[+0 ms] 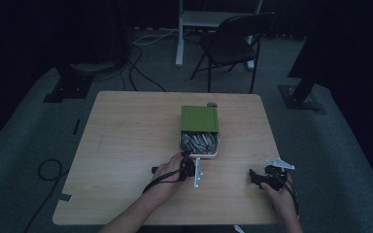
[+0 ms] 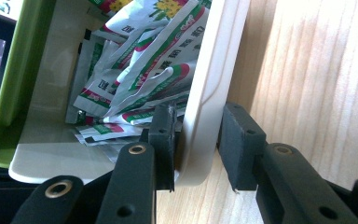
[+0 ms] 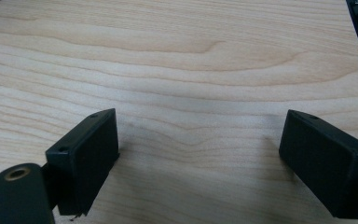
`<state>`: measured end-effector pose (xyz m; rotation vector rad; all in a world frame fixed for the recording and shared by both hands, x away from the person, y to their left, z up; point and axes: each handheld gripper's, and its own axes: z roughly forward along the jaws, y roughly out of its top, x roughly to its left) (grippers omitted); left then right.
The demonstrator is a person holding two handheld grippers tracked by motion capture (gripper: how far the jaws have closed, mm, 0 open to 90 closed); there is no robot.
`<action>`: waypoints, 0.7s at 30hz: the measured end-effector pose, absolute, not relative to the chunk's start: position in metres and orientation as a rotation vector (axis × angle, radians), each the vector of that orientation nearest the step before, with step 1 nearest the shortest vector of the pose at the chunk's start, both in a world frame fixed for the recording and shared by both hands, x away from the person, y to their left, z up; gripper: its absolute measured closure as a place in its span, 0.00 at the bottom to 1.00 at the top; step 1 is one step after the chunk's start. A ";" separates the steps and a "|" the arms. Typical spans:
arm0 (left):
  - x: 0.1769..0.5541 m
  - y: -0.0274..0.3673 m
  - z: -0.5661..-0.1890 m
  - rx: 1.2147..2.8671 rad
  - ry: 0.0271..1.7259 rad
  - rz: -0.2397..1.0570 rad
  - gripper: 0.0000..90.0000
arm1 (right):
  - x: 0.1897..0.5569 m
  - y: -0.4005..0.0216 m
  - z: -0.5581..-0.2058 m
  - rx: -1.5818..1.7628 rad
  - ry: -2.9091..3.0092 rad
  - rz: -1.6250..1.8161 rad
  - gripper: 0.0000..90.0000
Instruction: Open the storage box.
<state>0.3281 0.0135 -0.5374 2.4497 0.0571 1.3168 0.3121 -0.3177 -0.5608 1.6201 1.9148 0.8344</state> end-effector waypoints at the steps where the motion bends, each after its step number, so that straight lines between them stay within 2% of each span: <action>1: 0.327 0.014 -0.537 2.446 0.062 1.314 0.76 | 0.312 -0.318 -0.561 1.621 1.915 0.835 0.13; 21: 0.308 0.015 -0.538 2.436 0.043 1.308 0.76 | 0.312 -0.318 -0.561 1.621 1.915 0.834 0.13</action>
